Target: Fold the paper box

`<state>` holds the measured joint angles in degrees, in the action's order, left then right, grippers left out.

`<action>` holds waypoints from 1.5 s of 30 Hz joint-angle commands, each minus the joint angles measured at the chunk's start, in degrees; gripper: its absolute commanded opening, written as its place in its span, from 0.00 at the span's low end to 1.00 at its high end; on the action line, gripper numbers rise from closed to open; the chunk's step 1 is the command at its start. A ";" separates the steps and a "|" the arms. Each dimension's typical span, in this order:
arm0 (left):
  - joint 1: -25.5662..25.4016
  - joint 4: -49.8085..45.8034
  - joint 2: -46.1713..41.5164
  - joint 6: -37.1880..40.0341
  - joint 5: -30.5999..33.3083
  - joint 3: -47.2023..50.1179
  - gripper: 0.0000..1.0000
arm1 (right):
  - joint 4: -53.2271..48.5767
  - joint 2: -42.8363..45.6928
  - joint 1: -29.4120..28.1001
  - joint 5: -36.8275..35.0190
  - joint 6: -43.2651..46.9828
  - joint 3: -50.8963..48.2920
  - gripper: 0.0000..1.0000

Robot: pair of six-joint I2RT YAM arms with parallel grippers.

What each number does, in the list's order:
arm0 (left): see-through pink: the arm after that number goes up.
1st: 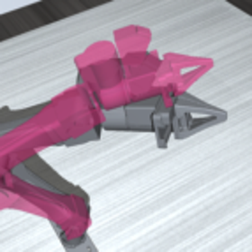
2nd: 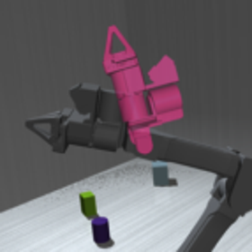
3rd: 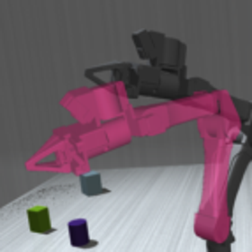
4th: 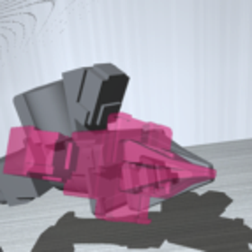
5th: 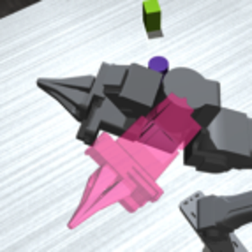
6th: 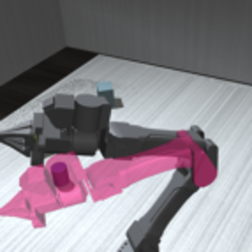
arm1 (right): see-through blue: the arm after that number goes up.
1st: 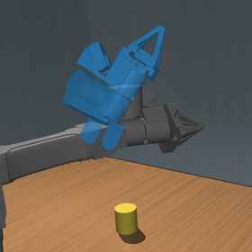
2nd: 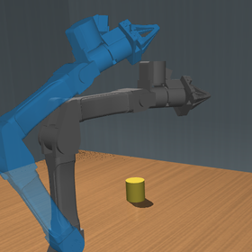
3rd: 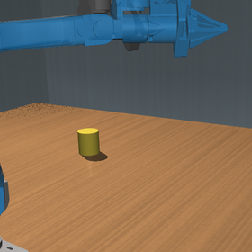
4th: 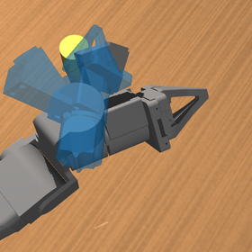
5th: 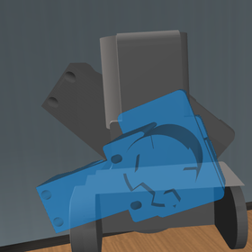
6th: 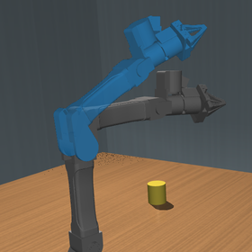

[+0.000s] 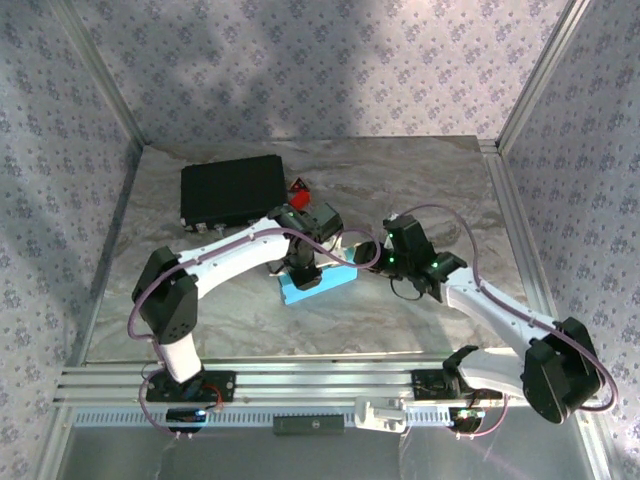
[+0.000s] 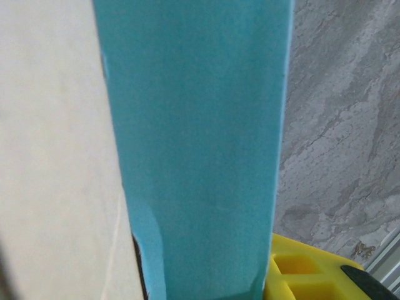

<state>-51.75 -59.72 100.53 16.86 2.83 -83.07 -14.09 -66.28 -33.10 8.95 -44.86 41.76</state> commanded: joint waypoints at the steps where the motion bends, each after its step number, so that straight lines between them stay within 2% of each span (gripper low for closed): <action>1: -0.14 1.19 -1.44 1.58 0.54 1.41 0.33 | -5.10 4.31 -0.40 -4.39 2.94 -0.41 0.46; 5: 0.19 1.28 -2.01 2.74 0.77 2.06 0.32 | -10.00 7.92 1.32 -7.05 13.09 3.43 0.45; 8: 0.42 1.78 -3.16 4.69 0.68 3.24 0.32 | -7.96 9.40 1.37 -9.25 21.79 3.07 0.43; 11: 0.50 2.50 -4.35 6.95 0.00 4.41 0.32 | -6.16 8.67 1.45 -6.98 30.39 2.61 0.42; 15: 0.66 2.52 -4.56 8.61 -0.45 4.68 0.32 | -9.94 4.63 1.45 -4.68 37.26 6.39 0.38; 22: 1.27 2.78 -4.07 9.05 -0.81 4.87 0.32 | -12.02 -1.06 -2.93 -6.03 40.88 10.73 0.35; 32: 1.65 3.05 -4.50 9.33 -1.16 5.09 0.32 | -14.13 -5.20 -3.41 -8.07 42.68 13.28 0.30; 41: 1.72 2.92 -4.71 9.21 -1.12 5.00 0.33 | -15.19 -7.78 -3.58 -6.48 43.98 15.58 0.21; 45: 1.73 2.86 -4.64 9.10 -1.08 5.02 0.33 | -15.20 -7.27 -3.79 -6.46 43.89 15.67 0.20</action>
<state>-50.24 -56.58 97.06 25.02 2.52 -78.78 -28.14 -73.67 -36.42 2.33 -1.93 55.44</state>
